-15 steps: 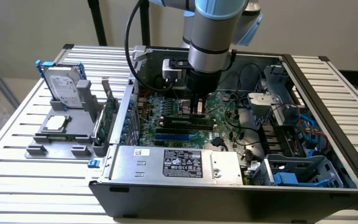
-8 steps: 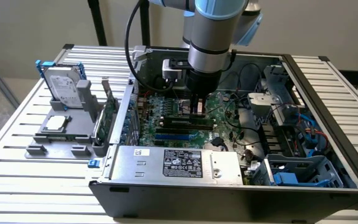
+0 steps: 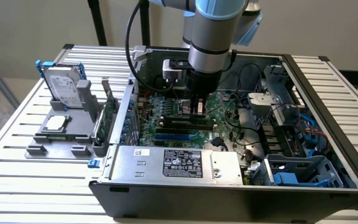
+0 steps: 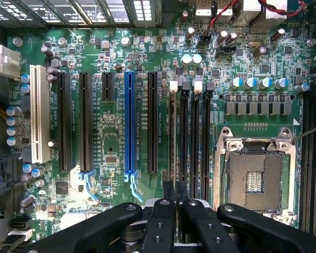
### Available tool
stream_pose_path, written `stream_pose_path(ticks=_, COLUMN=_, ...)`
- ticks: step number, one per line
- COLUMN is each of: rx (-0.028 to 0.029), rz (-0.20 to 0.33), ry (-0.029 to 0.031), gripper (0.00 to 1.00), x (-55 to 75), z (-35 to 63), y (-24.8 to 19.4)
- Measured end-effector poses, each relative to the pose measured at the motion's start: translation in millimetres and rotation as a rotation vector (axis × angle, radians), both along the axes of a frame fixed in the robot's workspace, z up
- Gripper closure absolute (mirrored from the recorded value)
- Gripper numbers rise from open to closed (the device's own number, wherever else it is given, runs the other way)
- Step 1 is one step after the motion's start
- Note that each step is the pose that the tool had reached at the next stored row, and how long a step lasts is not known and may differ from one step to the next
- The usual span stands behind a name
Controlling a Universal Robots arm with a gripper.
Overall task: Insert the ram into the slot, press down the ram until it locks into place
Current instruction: 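Insert the ram into the slot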
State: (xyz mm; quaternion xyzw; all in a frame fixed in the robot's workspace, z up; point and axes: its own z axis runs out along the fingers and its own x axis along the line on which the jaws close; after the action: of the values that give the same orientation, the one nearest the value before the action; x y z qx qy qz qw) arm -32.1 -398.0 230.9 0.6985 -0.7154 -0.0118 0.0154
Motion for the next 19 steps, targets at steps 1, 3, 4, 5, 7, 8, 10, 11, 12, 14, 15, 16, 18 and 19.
stream_pose_path(ticks=1, rx=0.0000, rz=0.000, ry=-0.0002, gripper=0.87, x=0.0, z=-0.1, y=0.0)
stream_pose_path(ticks=3, rx=0.0000, rz=0.000, ry=-0.0009, gripper=0.87, x=-0.5, z=-0.3, y=0.0)
stream_pose_path(ticks=4, rx=0.0002, rz=0.000, ry=-0.0011, gripper=0.87, x=-1.2, z=-0.4, y=0.0)
stream_pose_path(ticks=5, rx=0.0001, rz=0.000, ry=-0.0017, gripper=0.87, x=-2.1, z=-0.4, y=0.1)
stream_pose_path(ticks=7, rx=0.0003, rz=0.000, ry=-0.0014, gripper=0.87, x=-3.7, z=-0.6, y=0.1)
stream_pose_path(ticks=8, rx=0.0001, rz=0.000, ry=-0.0011, gripper=0.87, x=-3.8, z=-0.5, y=0.1)
stream_pose_path(ticks=10, rx=0.0000, rz=0.000, ry=-0.0011, gripper=0.87, x=-3.8, z=-0.6, y=0.0)
stream_pose_path(ticks=11, rx=-0.0001, rz=0.000, ry=-0.0010, gripper=0.87, x=-3.9, z=-0.6, y=0.0)
stream_pose_path(ticks=12, rx=-0.0001, rz=0.000, ry=-0.0011, gripper=0.87, x=-3.8, z=-0.7, y=0.0)
stream_pose_path(ticks=14, rx=0.0001, rz=0.000, ry=-0.0011, gripper=0.87, x=-3.8, z=-1.1, y=0.0)
stream_pose_path(ticks=15, rx=0.0002, rz=0.000, ry=-0.0011, gripper=0.87, x=-3.7, z=-1.3, y=0.0)
stream_pose_path(ticks=16, rx=0.0001, rz=0.000, ry=-0.0010, gripper=0.87, x=-3.6, z=-1.4, y=0.0)
stream_pose_path(ticks=18, rx=0.0001, rz=0.000, ry=-0.0009, gripper=0.87, x=-3.1, z=-1.8, y=0.0)
stream_pose_path(ticks=19, rx=0.0001, rz=0.000, ry=-0.0009, gripper=0.87, x=-2.9, z=-2.0, y=0.0)
